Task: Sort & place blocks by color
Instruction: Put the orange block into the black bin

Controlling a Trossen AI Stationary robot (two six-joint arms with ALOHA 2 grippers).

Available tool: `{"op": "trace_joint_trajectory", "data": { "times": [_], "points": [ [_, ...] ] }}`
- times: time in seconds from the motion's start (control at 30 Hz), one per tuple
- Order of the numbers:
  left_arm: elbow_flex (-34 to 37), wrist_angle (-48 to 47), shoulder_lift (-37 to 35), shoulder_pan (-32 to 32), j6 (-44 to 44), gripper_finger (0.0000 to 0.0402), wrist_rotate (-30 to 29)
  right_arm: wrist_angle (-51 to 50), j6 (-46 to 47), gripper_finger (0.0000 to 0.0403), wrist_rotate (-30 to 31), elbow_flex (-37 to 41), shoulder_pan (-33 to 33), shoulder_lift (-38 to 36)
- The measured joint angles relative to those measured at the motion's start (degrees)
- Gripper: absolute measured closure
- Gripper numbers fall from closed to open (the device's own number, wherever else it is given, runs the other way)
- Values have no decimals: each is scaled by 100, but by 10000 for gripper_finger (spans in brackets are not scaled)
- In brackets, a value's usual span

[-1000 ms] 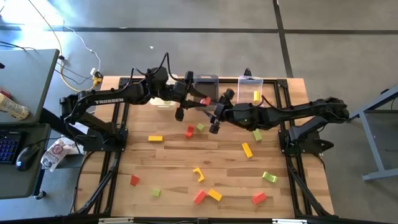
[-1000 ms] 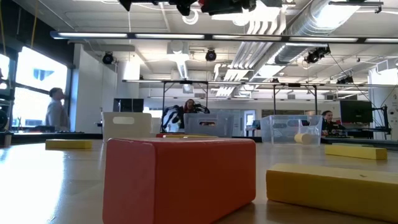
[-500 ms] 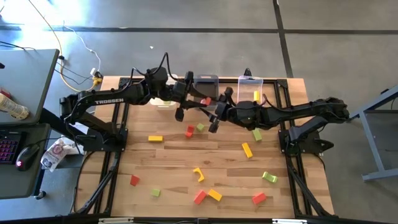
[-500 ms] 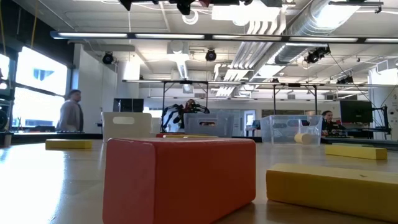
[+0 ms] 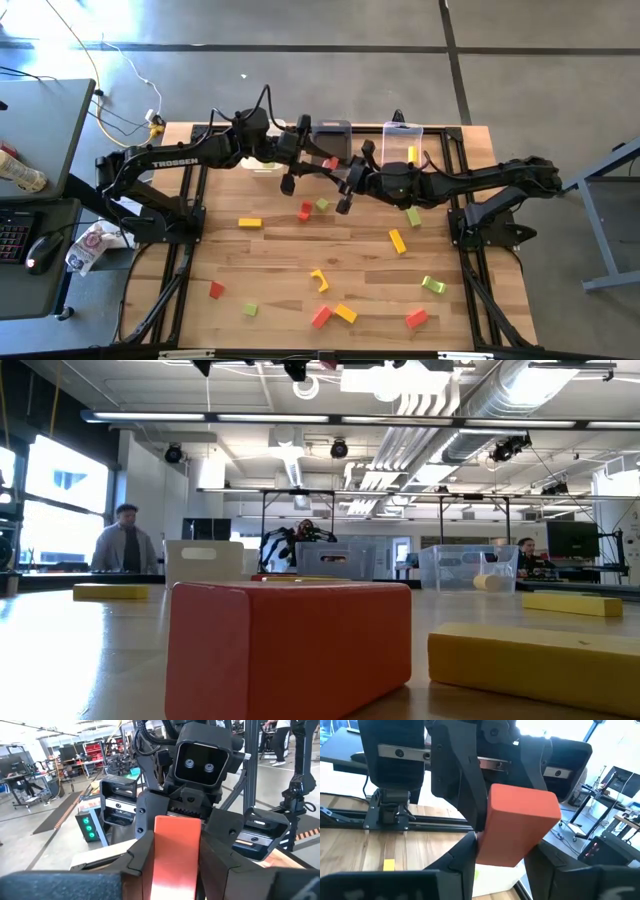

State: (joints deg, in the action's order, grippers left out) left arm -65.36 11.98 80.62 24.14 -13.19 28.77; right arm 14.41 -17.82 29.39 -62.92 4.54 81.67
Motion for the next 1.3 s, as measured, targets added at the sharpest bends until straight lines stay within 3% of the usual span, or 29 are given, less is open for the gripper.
{"op": "trace_joint_trajectory", "data": {
  "times": [0.5, 0.8, 1.3],
  "points": [
    [0, -216, 17, -4, 306, 236, -161, -396, 159, 296, 83, 0, -7, 9],
    [0, -327, 15, 71, 268, 192, -196, -1180, 634, 296, 371, 0, -44, 15],
    [0, -2249, -2, -48, -579, 186, -2703, -2418, 1490, 296, 428, 0, -869, 15]
  ]
}}
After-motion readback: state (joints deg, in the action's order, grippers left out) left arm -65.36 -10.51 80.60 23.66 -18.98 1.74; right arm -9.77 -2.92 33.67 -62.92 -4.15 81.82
